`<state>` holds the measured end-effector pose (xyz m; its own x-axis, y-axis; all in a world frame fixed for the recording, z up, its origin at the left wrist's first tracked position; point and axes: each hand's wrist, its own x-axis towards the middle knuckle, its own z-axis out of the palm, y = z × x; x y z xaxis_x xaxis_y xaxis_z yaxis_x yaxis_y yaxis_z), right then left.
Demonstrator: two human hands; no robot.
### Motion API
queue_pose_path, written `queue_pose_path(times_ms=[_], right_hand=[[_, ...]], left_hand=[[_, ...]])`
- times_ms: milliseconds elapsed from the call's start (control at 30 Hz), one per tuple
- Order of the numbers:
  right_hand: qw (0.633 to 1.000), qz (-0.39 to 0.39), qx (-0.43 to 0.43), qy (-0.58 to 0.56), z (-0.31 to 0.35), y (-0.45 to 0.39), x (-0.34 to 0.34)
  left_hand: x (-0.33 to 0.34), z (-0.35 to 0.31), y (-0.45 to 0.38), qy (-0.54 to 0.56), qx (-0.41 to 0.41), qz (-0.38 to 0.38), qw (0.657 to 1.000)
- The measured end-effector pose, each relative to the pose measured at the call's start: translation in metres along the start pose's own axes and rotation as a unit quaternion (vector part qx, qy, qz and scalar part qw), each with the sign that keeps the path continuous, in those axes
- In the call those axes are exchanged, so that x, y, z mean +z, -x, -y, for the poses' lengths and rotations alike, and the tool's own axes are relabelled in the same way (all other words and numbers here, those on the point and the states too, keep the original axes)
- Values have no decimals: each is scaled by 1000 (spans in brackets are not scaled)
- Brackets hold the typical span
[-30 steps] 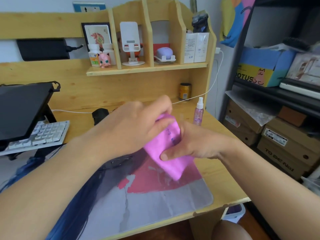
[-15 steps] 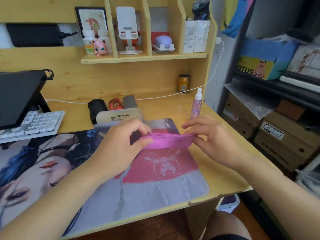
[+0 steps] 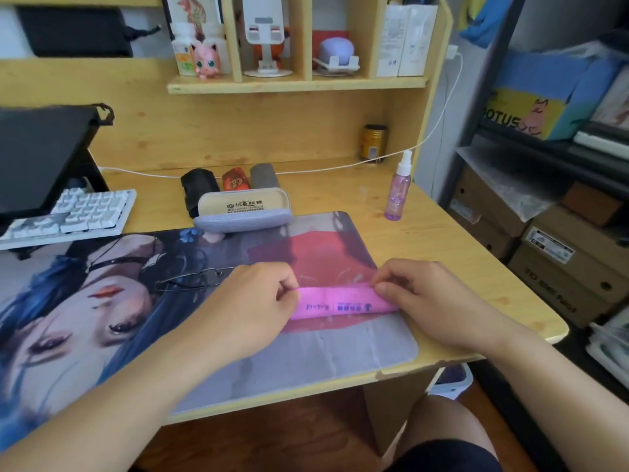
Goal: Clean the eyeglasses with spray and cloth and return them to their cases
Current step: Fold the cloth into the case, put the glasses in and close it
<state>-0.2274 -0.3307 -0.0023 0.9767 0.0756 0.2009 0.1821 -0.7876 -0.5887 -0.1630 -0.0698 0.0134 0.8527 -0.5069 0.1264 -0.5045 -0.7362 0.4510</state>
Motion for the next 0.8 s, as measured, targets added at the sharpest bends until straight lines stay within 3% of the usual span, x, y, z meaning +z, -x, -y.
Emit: queue_pose_path(times_ms=[167,400,533,667,800], right_hand=[[994,-63,15,85,8,-12,11],[983,-53,2,173,11,-23,11],[996,35,31,76,11,-22,-6],[985,108,27,131,13,-25,-10],[979,158,67,111,20,-38,-15]], left_hand=[[6,-6,-5,-79,-36,-5,996],[4,-13,-6,-128,-26,34,991],[3,-14,-7,-130,-22,34,991],[0,-17,-12,-135,-29,73,988],[-9,-17,-22,-103,-45,137,984]])
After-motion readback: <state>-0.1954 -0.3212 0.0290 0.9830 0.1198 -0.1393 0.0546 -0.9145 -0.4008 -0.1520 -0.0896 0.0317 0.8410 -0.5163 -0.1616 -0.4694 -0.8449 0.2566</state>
